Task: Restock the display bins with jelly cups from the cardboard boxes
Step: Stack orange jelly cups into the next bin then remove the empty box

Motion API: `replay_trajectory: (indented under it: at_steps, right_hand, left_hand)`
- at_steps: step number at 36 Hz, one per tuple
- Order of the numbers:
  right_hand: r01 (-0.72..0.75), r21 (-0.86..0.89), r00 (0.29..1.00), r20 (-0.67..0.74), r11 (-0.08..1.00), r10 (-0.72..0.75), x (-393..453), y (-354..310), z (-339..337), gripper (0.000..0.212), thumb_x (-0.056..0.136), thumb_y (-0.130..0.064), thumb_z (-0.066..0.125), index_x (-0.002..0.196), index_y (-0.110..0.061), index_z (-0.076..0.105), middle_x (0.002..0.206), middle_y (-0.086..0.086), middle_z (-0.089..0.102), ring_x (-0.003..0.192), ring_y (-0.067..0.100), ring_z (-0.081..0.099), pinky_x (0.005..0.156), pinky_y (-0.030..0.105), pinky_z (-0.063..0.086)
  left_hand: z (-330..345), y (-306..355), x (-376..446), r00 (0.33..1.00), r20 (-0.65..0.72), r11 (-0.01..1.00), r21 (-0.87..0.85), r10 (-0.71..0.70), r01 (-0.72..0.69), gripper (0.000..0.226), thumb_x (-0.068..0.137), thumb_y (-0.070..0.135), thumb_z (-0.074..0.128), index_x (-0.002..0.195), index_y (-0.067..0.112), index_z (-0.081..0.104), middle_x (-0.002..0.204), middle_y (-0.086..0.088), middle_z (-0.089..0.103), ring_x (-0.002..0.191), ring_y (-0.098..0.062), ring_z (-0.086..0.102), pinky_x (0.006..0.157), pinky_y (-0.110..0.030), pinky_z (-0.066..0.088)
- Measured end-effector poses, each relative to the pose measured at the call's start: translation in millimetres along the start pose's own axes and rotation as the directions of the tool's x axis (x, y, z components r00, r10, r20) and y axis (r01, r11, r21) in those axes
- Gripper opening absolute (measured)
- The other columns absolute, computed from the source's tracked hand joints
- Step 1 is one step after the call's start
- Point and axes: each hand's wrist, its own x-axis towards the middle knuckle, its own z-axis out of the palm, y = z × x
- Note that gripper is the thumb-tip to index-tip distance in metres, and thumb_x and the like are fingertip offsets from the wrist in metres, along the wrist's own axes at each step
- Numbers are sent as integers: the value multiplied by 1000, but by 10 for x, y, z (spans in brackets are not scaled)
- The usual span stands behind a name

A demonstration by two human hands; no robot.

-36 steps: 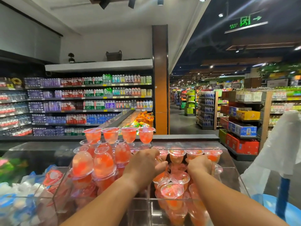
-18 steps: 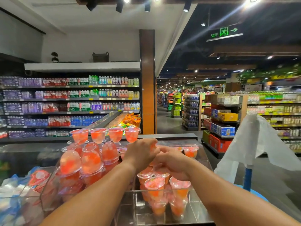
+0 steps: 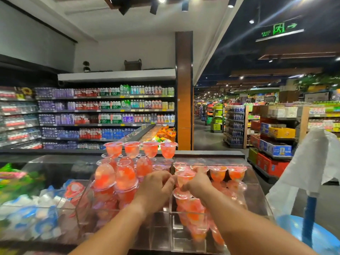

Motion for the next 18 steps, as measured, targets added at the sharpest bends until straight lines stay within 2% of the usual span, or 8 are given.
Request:
replay_trajectory:
  at_steps: [2, 4, 6, 10, 14, 18]
  right_hand:
    - [-17, -68, 999, -31, 998, 15, 45, 22, 137, 101, 76, -5, 85, 154, -13, 22, 137, 16, 55, 122, 33, 57, 93, 40, 53]
    - [-15, -122, 997, -72, 992, 6, 89, 29, 246, 102, 81, -5, 81, 157, -11, 14, 142, 18, 52, 127, 34, 54, 96, 40, 51]
    - [-12, -141, 994, -106, 990, -3, 125, 27, 312, 95, 85, -4, 76, 157, -7, 13, 140, 19, 53, 125, 35, 55, 97, 41, 51]
    - [-9, -200, 985, -169, 980, -25, 214, 40, 353, 89, 88, -3, 72, 156, -4, 15, 136, 19, 56, 124, 35, 57, 98, 42, 50]
    - [1, -220, 982, -186, 976, -43, 208, 92, 341, 89, 84, -6, 77, 153, -6, 21, 132, 18, 59, 122, 34, 58, 93, 40, 51]
    - [18, -245, 985, -162, 969, -60, 161, 117, 303, 91, 82, -11, 81, 152, -8, 23, 130, 16, 59, 120, 33, 59, 77, 33, 46]
  left_hand:
    - [-17, -146, -109, 999, 40, 996, 86, -15, 12, 31, 101, 42, 54, 80, 25, 69, 78, 13, 65, 77, -4, 59, 73, -35, 50]
    - [-60, -228, -183, 996, 69, 989, 146, -49, 39, 29, 101, 44, 53, 82, 27, 67, 82, 14, 66, 79, -3, 59, 76, -32, 49]
    - [-104, -280, -221, 993, 85, 983, 172, -81, 65, 27, 101, 47, 52, 84, 32, 66, 86, 17, 65, 82, -1, 58, 78, -28, 48]
    - [-134, -330, -238, 987, 117, 972, 222, -110, 82, 26, 101, 51, 49, 98, 32, 68, 96, 17, 64, 91, -2, 58, 84, -29, 50]
    - [-100, -328, -207, 986, 134, 964, 259, -102, 64, 29, 101, 51, 48, 104, 30, 68, 102, 14, 64, 96, -5, 58, 89, -31, 50]
    - [-50, -291, -146, 987, 132, 959, 280, -92, 52, 28, 101, 49, 50, 103, 27, 68, 103, 10, 65, 97, -10, 59, 90, -33, 49]
